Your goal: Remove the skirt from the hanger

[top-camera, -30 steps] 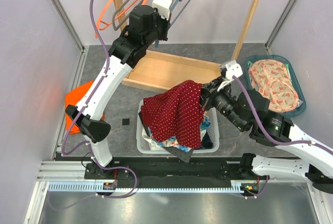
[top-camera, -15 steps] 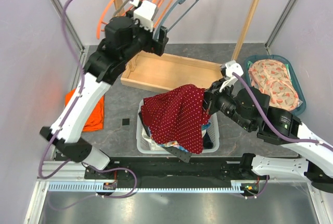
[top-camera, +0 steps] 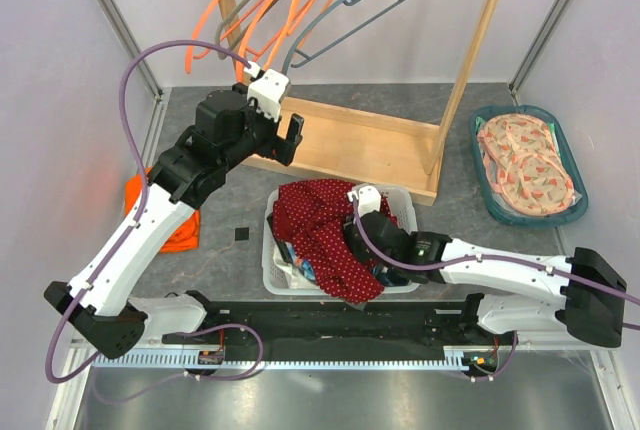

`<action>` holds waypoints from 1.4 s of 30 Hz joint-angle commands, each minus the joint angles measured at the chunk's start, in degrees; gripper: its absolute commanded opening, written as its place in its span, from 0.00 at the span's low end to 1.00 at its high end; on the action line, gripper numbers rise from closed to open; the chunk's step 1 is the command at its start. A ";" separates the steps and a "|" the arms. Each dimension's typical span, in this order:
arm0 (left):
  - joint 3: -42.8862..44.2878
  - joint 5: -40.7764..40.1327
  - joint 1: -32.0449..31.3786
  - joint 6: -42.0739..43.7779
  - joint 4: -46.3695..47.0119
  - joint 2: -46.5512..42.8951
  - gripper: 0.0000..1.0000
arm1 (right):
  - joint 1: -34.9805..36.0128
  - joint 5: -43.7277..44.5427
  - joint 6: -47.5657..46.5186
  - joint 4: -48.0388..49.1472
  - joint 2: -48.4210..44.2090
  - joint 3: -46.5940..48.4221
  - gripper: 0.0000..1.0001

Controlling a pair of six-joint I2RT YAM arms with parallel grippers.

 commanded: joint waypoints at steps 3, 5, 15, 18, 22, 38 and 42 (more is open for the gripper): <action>-2.06 -1.56 0.00 1.95 1.47 -2.74 1.00 | -0.02 4.29 9.32 8.98 4.98 -9.25 0.00; -3.28 -1.12 0.00 1.95 1.65 -3.00 1.00 | 0.07 4.20 11.60 9.51 8.58 -12.06 0.00; -6.28 -2.08 0.09 2.39 3.06 -2.83 1.00 | 0.07 8.67 12.07 -8.72 9.33 -5.86 0.87; -6.81 -2.26 0.35 2.48 3.23 -2.91 1.00 | 0.15 12.80 11.09 -21.01 4.75 2.22 0.98; -6.72 -1.91 0.44 2.30 3.23 -3.09 1.00 | 0.07 12.74 7.85 -32.13 -0.01 12.96 0.98; -6.54 -2.17 1.05 2.74 3.15 -3.70 1.00 | 3.67 8.42 -0.95 -45.73 0.78 42.17 0.72; -6.10 -2.17 1.32 2.56 3.06 -3.79 1.00 | 3.67 10.26 -4.11 -30.24 -0.99 33.04 0.61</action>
